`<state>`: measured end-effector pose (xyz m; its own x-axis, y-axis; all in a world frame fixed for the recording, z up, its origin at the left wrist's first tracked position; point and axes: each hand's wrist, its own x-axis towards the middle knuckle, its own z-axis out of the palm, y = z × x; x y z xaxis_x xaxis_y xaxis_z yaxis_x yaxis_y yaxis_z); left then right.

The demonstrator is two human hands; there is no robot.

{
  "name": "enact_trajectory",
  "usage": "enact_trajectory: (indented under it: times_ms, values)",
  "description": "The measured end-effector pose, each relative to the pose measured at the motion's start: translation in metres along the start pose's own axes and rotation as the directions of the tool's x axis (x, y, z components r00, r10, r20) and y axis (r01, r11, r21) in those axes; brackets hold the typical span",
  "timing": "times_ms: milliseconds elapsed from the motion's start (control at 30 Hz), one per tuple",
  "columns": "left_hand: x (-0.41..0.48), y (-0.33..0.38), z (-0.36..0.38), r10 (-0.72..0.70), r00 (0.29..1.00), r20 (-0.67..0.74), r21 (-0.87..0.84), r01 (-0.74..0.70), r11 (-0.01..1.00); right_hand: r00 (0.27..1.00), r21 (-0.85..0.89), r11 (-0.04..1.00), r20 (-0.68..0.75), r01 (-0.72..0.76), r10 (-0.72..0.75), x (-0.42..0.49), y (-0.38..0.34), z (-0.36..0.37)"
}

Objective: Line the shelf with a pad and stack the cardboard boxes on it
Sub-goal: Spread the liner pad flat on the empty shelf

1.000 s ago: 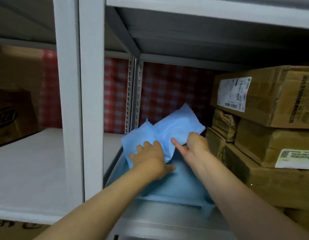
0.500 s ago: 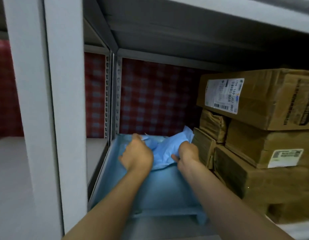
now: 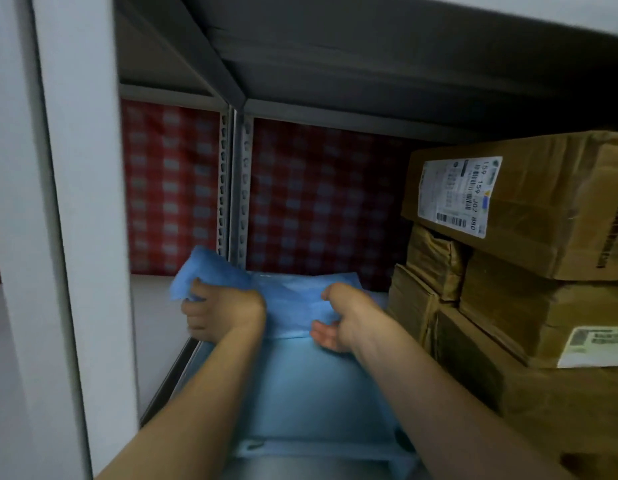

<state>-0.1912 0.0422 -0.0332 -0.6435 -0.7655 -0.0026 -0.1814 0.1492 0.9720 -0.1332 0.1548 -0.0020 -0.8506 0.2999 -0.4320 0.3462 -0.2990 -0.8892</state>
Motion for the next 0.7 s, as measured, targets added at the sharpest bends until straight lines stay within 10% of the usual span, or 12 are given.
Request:
enact_trajectory:
  times_ms: [167, 367, 700]
  values:
    - [0.013, -0.006, 0.011, 0.065, 0.954, 0.293, 0.202, -0.128, 0.971, 0.986, -0.399, 0.902, 0.084, 0.163, -0.141, 0.021, 0.002, 0.035]
    - [0.017, -0.011, 0.015, -0.023, 0.965, 0.261, 0.341, -0.070, 0.938, 0.891, -0.967, 0.123, 0.151, 0.223, -0.427, 0.080, 0.001, 0.035]
    - [0.020, -0.013, 0.012, -0.075, 0.971, 0.226, 0.388, -0.019, 0.922, 0.885, -0.941, 0.002, 0.316, 0.338, -0.341, 0.143, -0.004, 0.041]
